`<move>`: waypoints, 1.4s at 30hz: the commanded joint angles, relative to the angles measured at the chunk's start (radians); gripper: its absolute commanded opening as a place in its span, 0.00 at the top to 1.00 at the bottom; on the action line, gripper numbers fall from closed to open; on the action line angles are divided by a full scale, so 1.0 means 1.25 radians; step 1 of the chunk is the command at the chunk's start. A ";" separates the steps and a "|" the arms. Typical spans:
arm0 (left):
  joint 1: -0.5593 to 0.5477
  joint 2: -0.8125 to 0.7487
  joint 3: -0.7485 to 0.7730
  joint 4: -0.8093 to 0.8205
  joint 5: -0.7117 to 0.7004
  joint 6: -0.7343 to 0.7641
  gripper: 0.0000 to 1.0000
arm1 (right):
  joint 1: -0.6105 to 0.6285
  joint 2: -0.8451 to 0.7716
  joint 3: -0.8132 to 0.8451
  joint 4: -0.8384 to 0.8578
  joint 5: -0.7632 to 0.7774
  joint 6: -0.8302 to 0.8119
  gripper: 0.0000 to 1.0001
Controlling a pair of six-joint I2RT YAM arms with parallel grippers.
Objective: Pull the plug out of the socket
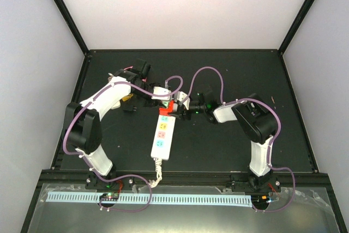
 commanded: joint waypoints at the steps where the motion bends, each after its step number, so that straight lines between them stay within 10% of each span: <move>1: -0.025 -0.074 0.008 0.006 0.100 0.029 0.82 | -0.006 0.032 -0.010 -0.086 0.034 0.009 0.99; 25: -0.015 -0.019 0.120 -0.150 0.078 -0.036 0.83 | -0.006 0.032 -0.007 -0.087 0.034 0.009 0.99; 42: 0.197 -0.131 0.046 -0.299 -0.110 0.010 0.81 | -0.007 0.033 -0.004 -0.090 0.035 0.013 0.99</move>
